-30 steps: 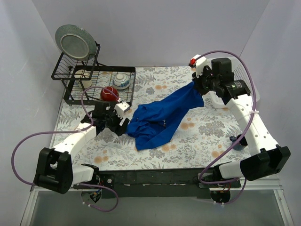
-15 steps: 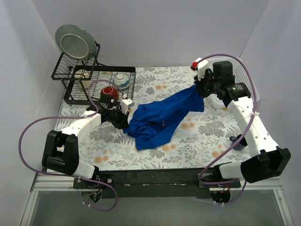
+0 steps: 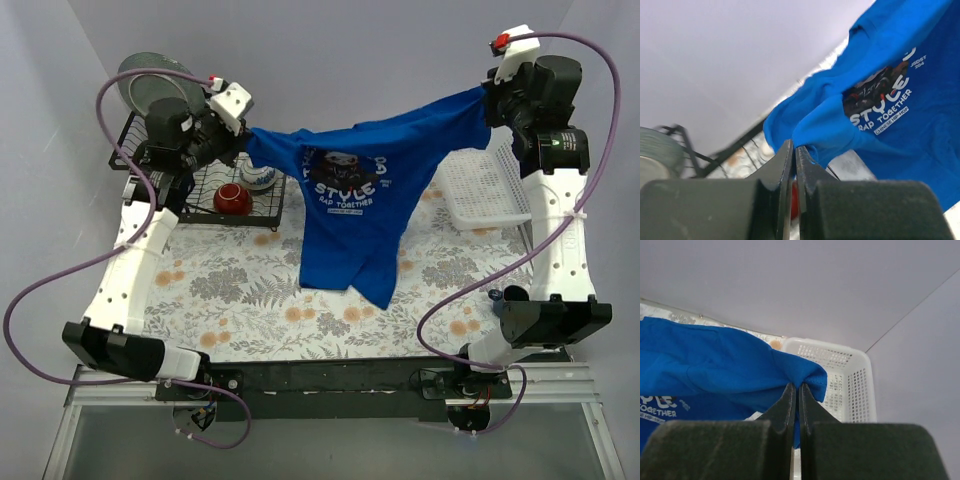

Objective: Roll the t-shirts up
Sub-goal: Flatten out the T-shirt at the center of the board.

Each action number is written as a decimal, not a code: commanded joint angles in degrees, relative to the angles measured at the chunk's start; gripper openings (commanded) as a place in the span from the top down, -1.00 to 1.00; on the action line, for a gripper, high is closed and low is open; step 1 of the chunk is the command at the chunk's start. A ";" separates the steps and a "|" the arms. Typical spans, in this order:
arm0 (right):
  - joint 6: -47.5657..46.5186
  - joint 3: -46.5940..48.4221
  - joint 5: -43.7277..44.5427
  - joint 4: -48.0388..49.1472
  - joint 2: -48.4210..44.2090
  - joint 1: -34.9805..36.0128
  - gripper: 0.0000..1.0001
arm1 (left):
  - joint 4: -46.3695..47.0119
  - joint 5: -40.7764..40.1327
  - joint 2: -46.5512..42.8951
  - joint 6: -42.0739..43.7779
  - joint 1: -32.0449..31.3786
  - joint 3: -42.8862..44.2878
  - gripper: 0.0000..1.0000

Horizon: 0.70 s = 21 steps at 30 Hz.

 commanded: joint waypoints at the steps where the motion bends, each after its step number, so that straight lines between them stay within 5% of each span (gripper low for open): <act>1: 2.12 1.95 -0.62 3.85 -3.18 -0.35 0.97 | 2.04 -2.97 -4.54 1.63 0.05 2.27 1.00; 8: -0.24 -7.36 -0.99 0.01 -15.12 -0.35 0.97 | -0.15 0.98 -12.10 -0.56 0.14 -2.82 1.00; 13: -0.87 -22.96 -2.29 -5.63 -23.57 -0.35 0.97 | -1.46 9.83 -15.10 -4.78 0.05 -7.22 0.85; 17: 0.36 -32.15 -16.39 -13.79 -26.31 -0.35 0.97 | -1.65 16.53 -12.48 -7.68 -0.73 -9.07 0.81; 21: 2.65 -39.26 -28.20 -20.14 -25.69 -0.35 0.86 | 8.16 17.34 -5.99 -11.19 -3.63 -11.18 0.82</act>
